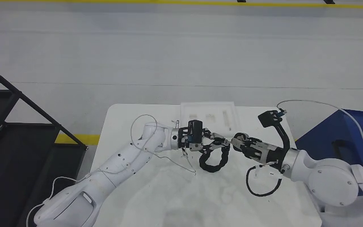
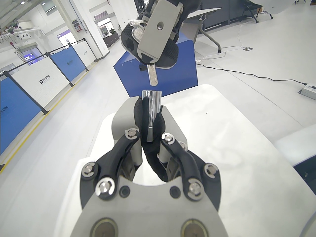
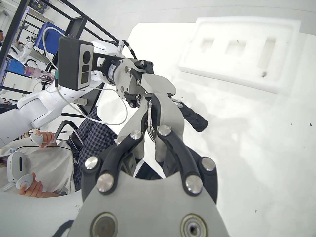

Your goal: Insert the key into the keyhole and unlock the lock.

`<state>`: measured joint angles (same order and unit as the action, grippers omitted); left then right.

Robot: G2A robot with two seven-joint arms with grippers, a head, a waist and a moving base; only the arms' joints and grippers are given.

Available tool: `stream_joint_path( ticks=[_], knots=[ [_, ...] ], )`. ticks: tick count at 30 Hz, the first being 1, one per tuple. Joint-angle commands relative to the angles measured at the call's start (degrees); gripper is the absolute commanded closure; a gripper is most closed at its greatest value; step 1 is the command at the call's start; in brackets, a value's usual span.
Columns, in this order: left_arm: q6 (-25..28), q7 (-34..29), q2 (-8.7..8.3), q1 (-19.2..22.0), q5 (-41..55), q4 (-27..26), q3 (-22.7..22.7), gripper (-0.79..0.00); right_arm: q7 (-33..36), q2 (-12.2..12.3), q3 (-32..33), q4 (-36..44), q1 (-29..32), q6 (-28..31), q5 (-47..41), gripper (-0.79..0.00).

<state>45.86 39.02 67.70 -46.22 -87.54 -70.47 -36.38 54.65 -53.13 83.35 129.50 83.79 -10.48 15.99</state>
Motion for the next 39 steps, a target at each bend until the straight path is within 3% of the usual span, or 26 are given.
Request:
stream_joint_path(
  ticks=[1, 21, 39],
  knots=[
    [-0.1, 0.2, 0.14, -0.3, 0.0, 0.3, 0.1, 0.0, -0.1, 0.0, -0.2, 0.5, 0.3, -0.5, 0.8, 0.0],
    [-3.0, -0.9, 0.64, -2.0, 0.5, 0.2, 0.0, 0.0, -2.0, 0.1, -1.7, 3.3, 1.3, -2.4, 7.7, 0.0],
    [-4.1, 1.6, 2.14, -1.8, -0.7, 2.8, 0.4, 0.0, -1.4, -0.1, -4.6, 3.6, 0.2, -5.0, 13.0, 0.0]
  ],
)
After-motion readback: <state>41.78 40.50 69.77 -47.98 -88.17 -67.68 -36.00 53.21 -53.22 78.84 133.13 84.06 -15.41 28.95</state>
